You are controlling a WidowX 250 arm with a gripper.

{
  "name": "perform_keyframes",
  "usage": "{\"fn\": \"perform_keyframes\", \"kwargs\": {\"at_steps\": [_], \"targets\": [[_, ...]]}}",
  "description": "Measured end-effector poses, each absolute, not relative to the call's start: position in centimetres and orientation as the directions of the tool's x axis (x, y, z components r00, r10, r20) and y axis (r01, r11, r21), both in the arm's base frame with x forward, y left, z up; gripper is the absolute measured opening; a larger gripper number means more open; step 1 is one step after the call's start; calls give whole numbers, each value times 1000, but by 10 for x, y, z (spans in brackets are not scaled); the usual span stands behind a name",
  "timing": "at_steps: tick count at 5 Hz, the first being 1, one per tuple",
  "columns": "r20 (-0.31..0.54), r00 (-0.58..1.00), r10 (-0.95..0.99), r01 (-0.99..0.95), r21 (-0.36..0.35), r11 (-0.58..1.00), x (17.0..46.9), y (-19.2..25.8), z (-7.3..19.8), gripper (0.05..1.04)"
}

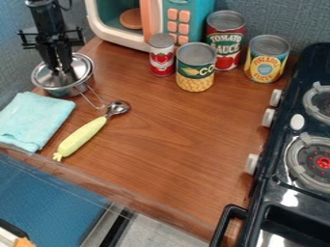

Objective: Pick silver lid on table and cover the pot

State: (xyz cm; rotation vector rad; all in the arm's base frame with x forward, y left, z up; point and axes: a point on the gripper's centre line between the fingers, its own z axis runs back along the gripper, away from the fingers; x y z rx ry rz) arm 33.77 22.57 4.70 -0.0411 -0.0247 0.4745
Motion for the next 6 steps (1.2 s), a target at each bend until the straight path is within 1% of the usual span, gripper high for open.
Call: {"fn": "perform_keyframes", "kwargs": {"at_steps": [2, 3, 4, 5, 6], "targets": [[33, 883, 469, -468, -30, 883, 343, 231, 44, 280], [37, 879, 476, -475, -30, 880, 347, 230, 44, 345], [35, 876, 481, -480, -31, 877, 350, 226, 44, 643], [9, 874, 485, -484, -51, 874, 347, 219, 46, 931], [48, 864, 500, -496, -76, 865, 345, 211, 76, 1006]]}}
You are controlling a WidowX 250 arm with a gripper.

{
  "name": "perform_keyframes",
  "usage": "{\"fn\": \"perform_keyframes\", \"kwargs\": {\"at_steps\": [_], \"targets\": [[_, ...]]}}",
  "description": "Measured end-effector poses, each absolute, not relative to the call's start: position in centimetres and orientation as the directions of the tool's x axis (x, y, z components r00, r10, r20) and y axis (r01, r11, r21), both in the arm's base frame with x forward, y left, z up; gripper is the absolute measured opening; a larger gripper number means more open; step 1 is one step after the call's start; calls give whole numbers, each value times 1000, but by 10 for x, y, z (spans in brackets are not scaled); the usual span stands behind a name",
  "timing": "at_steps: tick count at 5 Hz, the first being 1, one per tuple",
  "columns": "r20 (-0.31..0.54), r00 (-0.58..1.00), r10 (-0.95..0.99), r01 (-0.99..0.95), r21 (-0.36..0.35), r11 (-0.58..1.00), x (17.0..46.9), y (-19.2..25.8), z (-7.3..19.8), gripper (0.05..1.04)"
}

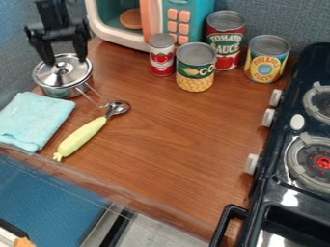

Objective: Pick silver lid on table and cover the pot

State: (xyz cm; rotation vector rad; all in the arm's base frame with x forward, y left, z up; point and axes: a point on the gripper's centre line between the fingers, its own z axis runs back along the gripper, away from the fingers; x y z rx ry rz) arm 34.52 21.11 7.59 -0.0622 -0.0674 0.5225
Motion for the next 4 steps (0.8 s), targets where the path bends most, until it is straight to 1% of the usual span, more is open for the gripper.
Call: {"fn": "perform_keyframes", "kwargs": {"at_steps": [1, 2, 3, 4], "targets": [[75, 877, 475, -468, -93, 879, 338, 190, 98, 1000], [107, 913, 393, -383, -100, 918, 337, 158, 116, 1000], [99, 951, 294, -287, -76, 955, 331, 125, 113, 1000], [41, 985, 169, -167, -29, 985, 324, 91, 97, 1000]]}}
